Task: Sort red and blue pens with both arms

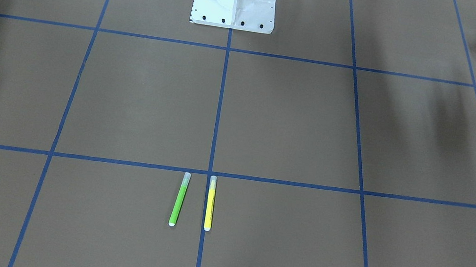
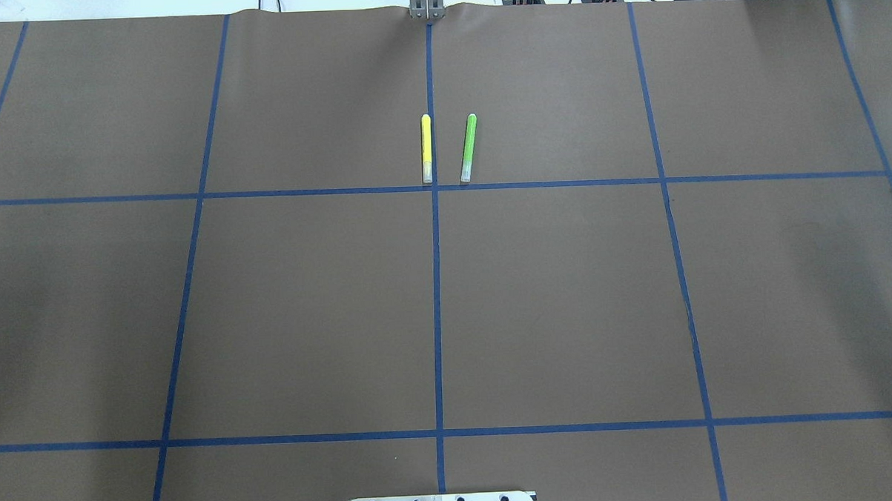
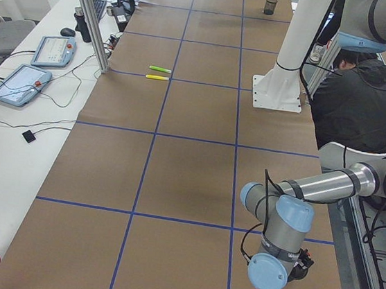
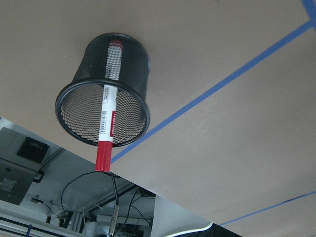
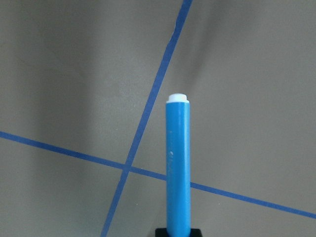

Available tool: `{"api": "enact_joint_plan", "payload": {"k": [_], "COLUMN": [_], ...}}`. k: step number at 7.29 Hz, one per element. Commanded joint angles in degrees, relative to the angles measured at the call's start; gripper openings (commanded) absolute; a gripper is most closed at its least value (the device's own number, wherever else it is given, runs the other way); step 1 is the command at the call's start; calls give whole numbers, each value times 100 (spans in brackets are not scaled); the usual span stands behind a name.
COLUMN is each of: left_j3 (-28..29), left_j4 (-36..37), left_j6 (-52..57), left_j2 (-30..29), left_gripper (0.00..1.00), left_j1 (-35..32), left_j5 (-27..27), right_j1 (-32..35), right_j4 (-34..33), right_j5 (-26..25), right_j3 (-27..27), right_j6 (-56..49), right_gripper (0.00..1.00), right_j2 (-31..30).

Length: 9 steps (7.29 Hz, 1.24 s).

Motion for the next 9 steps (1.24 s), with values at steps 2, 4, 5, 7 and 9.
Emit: {"api": "enact_joint_plan", "payload": {"k": [2, 4, 5, 7, 9], "left_j3": [-1306, -1406, -1406, -1406, -1432], "left_j4": [-27, -384, -727, -914, -967], "left_j6": [-62, -53, -79, -71, -79], "left_j2": [-537, -783, -801, -932, -1099], "left_gripper": [100, 100, 100, 100, 100], "left_j1": [0, 17, 35, 61, 70], "left_j5": [-16, -347, -585, -866, -877], "right_j1": [431, 825, 1245, 1634, 1863], "right_j4": [-819, -1418, -1707, -2654, -3150], "right_j5": [-113, -403, -595, -940, -940], "right_j3": [-27, -80, -159, -264, -754], "right_j6": [-63, -315, -735, -1439, -1775], "right_gripper": [0, 0, 0, 0, 0], "right_j2": [-437, -595, -648, -658, -701]}}
